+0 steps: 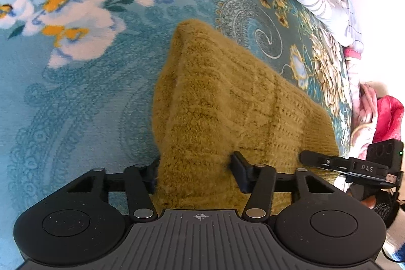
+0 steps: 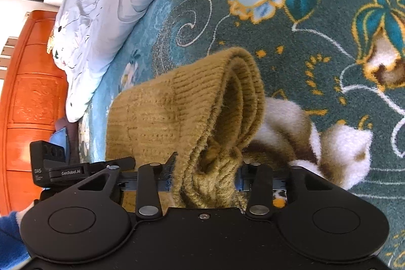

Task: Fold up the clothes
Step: 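Grasp the sweater bundle ends with the left gripper while the right gripper grasps too, then lift the sweater bundle with both grippers and carry it toward the clothes pile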

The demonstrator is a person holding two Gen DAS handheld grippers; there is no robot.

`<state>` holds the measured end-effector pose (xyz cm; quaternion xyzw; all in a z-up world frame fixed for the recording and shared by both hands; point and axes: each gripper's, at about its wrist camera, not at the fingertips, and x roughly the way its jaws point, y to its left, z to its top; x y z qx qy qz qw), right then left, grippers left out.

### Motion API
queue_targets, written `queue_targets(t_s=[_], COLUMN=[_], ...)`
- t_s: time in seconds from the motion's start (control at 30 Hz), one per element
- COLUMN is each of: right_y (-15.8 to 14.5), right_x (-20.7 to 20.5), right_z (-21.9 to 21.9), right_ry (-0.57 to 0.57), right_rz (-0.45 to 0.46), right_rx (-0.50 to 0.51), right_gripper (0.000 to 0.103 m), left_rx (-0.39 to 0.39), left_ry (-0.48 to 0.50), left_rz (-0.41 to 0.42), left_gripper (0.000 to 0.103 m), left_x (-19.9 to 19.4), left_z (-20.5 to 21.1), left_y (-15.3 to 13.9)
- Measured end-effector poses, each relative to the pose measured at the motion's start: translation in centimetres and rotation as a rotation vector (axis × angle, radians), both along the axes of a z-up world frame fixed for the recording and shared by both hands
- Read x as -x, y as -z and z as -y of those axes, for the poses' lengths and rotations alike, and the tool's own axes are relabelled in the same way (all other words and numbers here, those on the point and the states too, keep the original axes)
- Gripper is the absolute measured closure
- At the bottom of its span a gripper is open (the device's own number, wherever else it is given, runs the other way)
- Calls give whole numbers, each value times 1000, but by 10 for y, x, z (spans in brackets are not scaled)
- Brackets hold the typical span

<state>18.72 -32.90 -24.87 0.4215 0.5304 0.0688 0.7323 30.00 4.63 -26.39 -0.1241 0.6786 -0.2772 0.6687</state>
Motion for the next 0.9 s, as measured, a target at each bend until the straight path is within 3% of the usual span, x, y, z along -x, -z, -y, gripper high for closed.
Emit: queue_targets(t_s=[0.13, 0.27, 0.67, 0.9], right_y=[-16, -39, -133, -187], right_x=[0, -1, 12, 4], right_z=[-9, -23, -90, -133], right_ry=[12, 5, -30, -140], right_rz=[2, 21, 95, 172], right_rx=[32, 74, 155, 176], right_gripper=[63, 65, 66, 66], left_rx=[-16, 11, 109, 111], left_ry=[10, 4, -51, -133], left_rz=[33, 52, 135, 239], left_gripper=[70, 74, 75, 75], left_x=[5, 10, 40, 57], left_z=[3, -2, -57, -107], left_y=[-11, -26, -103, -161])
